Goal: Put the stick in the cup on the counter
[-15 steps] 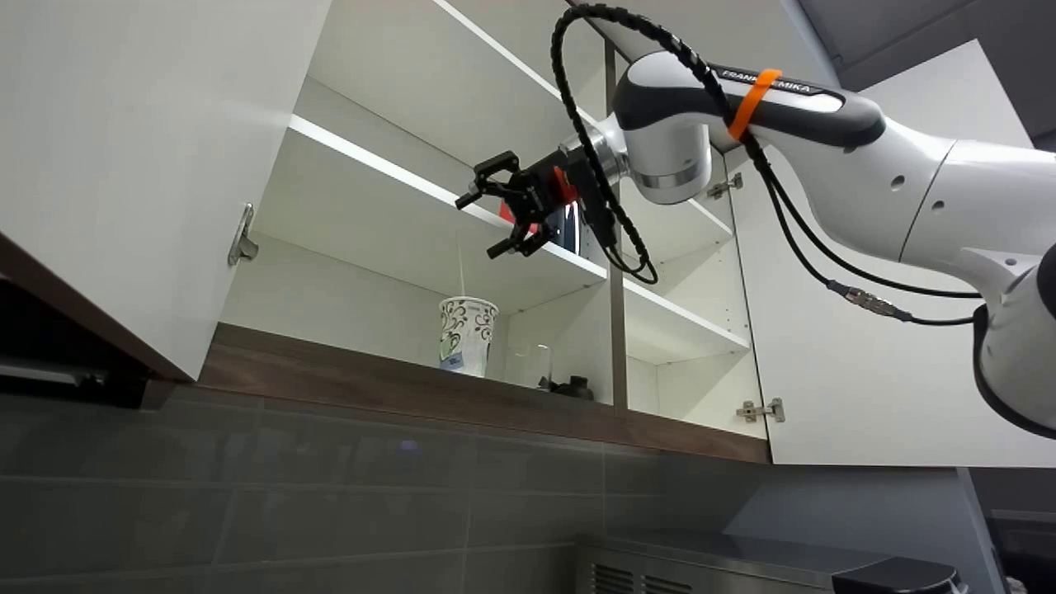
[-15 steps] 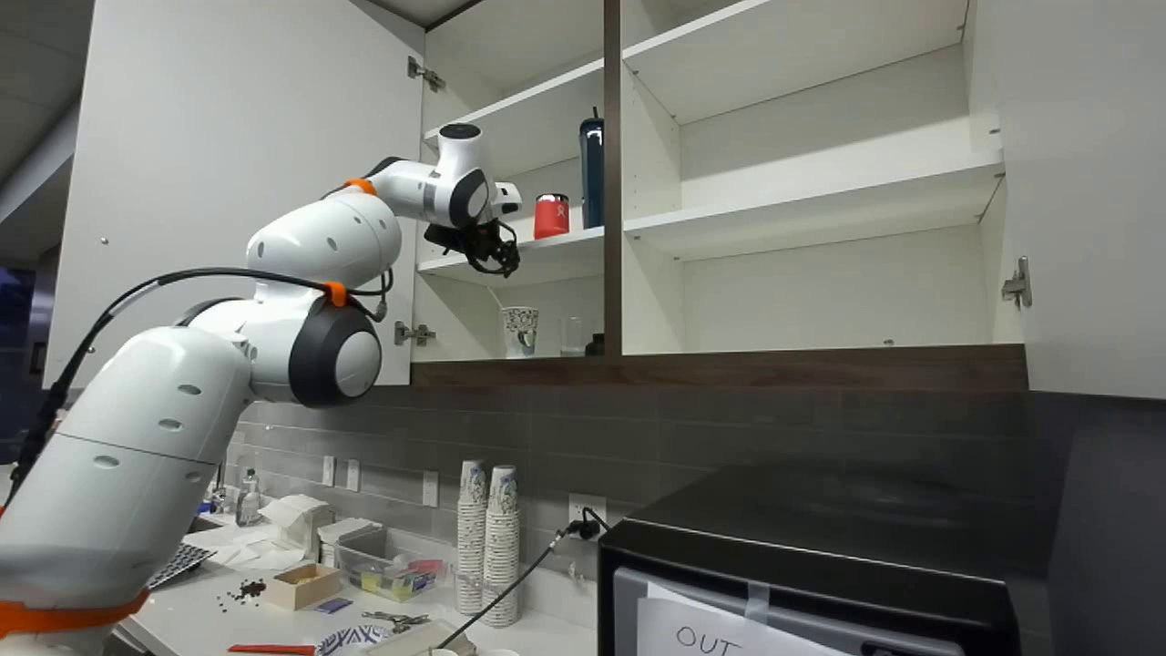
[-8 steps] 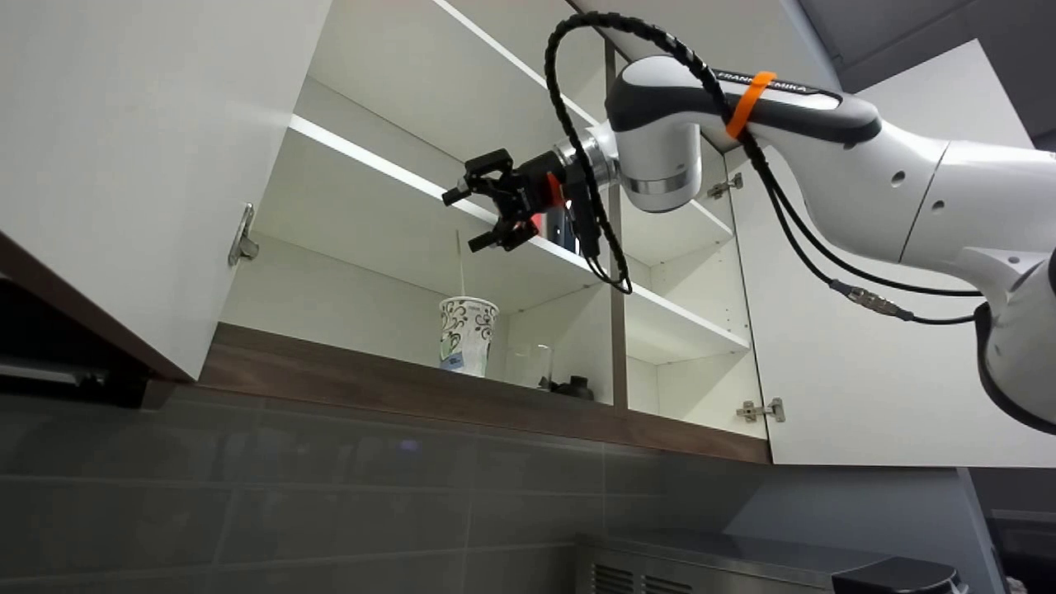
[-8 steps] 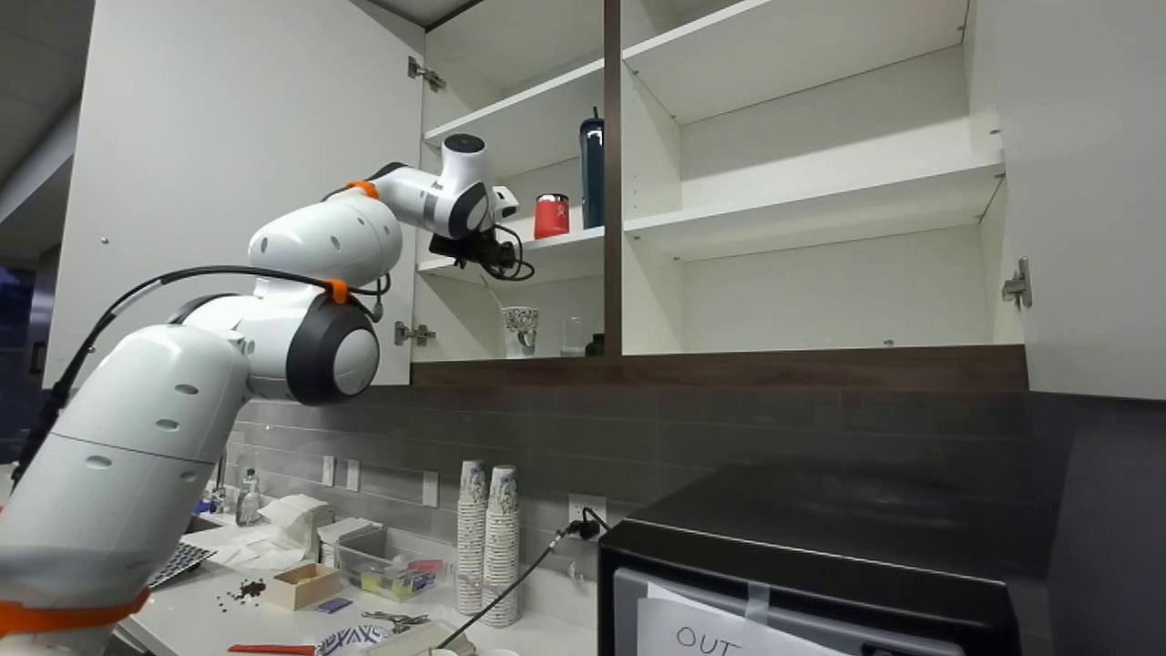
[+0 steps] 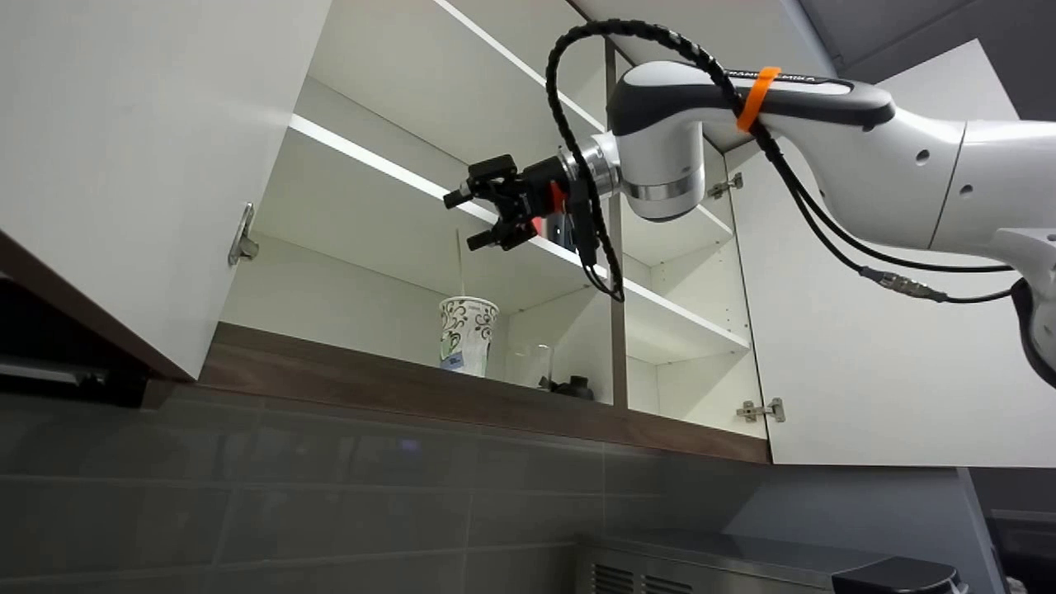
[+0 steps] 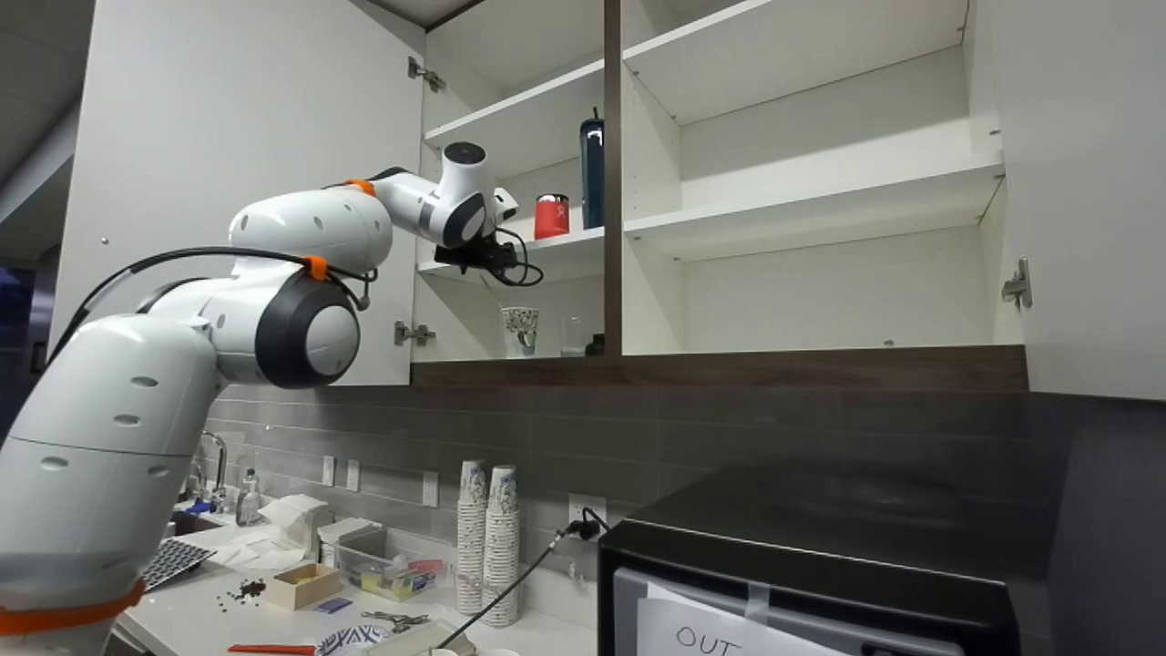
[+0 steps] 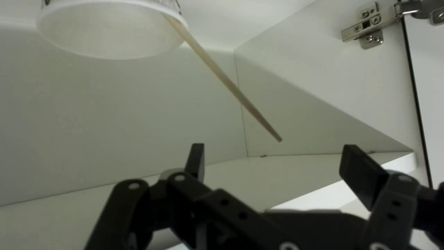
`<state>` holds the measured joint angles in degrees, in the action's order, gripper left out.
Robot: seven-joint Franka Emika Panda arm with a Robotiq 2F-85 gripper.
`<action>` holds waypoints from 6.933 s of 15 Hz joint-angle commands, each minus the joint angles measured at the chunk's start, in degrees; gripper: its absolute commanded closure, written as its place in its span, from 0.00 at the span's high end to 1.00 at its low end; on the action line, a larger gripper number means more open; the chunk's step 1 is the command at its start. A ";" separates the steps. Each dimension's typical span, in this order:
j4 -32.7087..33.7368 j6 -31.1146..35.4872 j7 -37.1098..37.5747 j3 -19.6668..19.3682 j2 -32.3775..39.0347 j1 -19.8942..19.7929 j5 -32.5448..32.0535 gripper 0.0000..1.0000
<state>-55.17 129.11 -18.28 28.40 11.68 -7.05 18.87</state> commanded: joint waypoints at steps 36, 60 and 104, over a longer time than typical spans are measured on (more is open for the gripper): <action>-20.07 10.45 -24.76 -0.16 -10.86 -3.45 11.85 0.44; -20.42 19.30 -28.37 0.38 -7.90 -2.99 12.01 0.45; -17.10 26.11 -52.87 4.43 -5.11 -1.72 10.03 0.02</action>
<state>-73.96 154.26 -68.17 32.08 7.04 -9.35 29.60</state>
